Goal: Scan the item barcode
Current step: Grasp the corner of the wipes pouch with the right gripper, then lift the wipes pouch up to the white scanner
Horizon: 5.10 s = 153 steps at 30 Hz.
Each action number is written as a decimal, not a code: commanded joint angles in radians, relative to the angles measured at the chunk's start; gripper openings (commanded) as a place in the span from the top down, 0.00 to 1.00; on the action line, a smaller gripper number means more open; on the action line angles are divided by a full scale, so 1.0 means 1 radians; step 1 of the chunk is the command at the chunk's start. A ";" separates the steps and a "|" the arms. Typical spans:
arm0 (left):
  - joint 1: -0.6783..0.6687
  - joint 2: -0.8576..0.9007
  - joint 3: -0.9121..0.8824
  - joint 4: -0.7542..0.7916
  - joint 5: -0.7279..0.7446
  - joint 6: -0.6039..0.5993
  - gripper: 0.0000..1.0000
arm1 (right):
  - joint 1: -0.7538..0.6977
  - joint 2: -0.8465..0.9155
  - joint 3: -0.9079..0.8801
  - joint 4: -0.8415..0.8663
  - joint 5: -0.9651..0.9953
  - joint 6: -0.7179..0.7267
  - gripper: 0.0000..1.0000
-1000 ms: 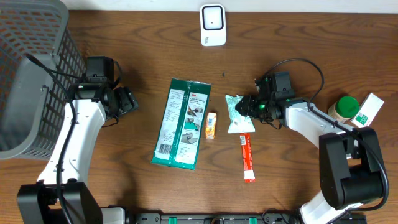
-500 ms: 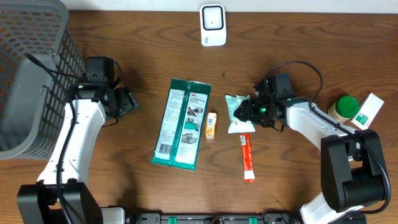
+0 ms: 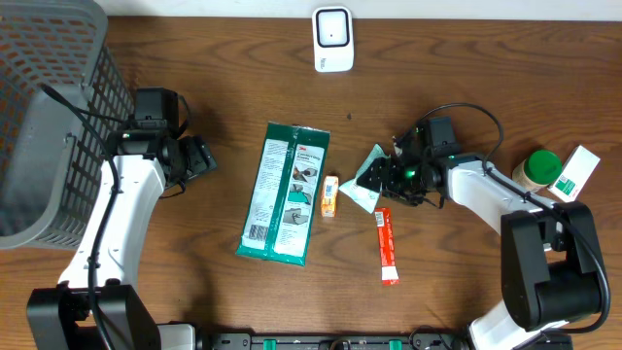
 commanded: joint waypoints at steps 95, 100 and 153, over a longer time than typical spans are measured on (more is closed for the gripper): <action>0.003 -0.003 0.005 0.000 -0.016 0.004 0.11 | -0.025 -0.532 -0.062 -0.150 0.140 -0.479 0.99; 0.003 -0.003 0.005 0.000 -0.016 0.004 0.11 | -0.025 -0.532 -0.062 -0.163 0.157 -0.480 0.99; 0.003 -0.003 0.005 0.000 -0.016 0.004 0.11 | -0.022 -0.359 0.592 -0.640 0.269 -0.487 0.99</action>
